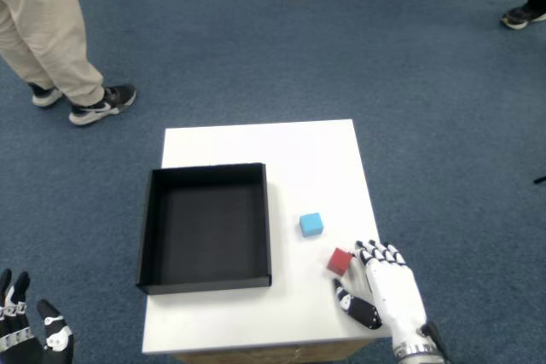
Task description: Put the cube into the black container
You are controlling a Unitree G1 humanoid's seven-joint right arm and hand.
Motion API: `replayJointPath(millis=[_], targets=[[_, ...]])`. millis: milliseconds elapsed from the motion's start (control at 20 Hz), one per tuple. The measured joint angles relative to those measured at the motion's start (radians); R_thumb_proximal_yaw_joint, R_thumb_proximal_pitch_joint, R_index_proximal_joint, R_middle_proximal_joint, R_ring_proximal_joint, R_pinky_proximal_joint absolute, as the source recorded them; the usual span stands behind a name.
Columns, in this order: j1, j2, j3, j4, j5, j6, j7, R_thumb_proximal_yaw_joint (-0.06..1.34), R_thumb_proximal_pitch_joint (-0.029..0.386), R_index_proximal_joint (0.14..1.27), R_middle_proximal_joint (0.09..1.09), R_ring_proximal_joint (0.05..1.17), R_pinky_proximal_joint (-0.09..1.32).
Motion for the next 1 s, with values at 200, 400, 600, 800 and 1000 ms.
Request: replayJointPath(millis=[200,400,600,800,1000], targets=[[-0.008,0.001,-0.015,-0.003,0.014,0.001,0.022,0.79,0.113,0.73,0.22,0.18,0.0],[-0.008,0.005,-0.018,-0.006,0.015,0.001,0.023,0.77,0.098,0.73,0.21,0.17,0.0],[-0.008,0.007,-0.019,-0.008,0.015,0.001,0.022,0.76,0.086,0.74,0.21,0.17,0.0],[-0.007,0.01,-0.02,-0.009,0.014,0.001,0.021,0.75,0.076,0.74,0.21,0.17,-0.01],[-0.006,0.024,-0.021,-0.01,0.01,0.001,0.004,0.73,0.062,0.74,0.2,0.17,-0.01]])
